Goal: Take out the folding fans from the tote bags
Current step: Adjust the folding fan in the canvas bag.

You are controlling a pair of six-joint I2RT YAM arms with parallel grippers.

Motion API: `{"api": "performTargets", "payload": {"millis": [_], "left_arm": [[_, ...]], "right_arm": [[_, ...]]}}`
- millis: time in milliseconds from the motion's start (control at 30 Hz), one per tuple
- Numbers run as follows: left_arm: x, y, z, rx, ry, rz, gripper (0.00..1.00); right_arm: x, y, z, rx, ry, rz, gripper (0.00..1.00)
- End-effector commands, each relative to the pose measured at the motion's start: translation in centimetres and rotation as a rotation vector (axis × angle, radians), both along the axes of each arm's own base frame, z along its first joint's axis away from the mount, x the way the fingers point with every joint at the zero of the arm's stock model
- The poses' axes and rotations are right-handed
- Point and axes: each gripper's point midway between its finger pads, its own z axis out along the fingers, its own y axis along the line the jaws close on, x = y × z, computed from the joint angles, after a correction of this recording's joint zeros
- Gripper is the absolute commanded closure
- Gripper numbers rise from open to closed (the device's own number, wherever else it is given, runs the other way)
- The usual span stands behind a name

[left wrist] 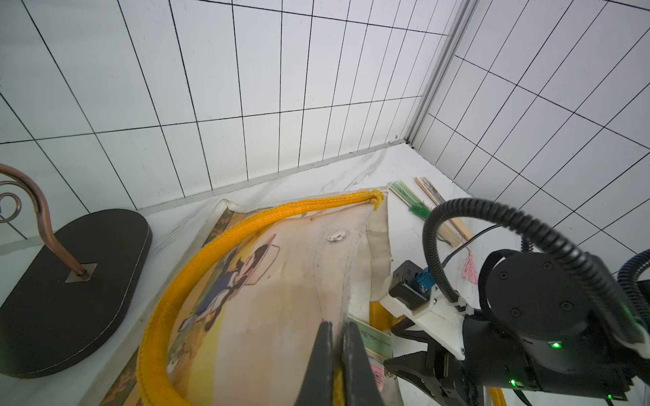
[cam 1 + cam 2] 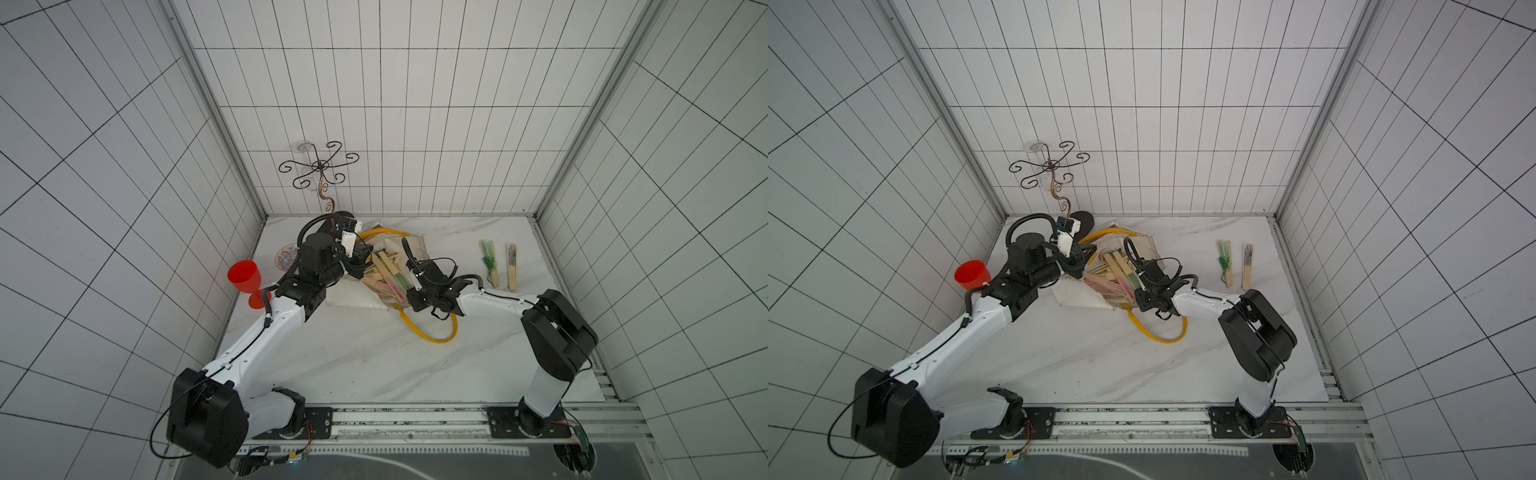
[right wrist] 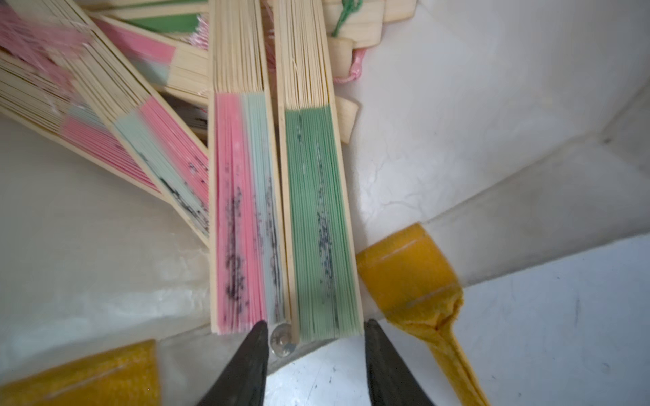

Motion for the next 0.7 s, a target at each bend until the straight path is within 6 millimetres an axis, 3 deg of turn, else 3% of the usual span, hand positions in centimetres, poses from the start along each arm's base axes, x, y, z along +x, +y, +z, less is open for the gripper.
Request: {"api": "performTargets", "payload": {"millis": [0,167,367,667], "left_arm": [[-0.2,0.1,3.0,-0.04,-0.091,0.0,1.0],[-0.2,0.0,3.1,-0.047,-0.09,-0.005,1.0],[-0.2,-0.1,3.0,-0.051,-0.087,-0.006,1.0],[-0.3,0.1,3.2,-0.045,-0.094,0.0,1.0]], "right_arm": [[-1.0,-1.3,-2.4,-0.066,0.034,-0.015,0.54],[-0.9,-2.0,-3.3,-0.099,0.035,-0.046,0.53],[0.8,-2.8,-3.2,-0.156,-0.002,-0.129,0.54],[2.9,-4.8,0.4,-0.197,-0.121,-0.247,0.63]]}}
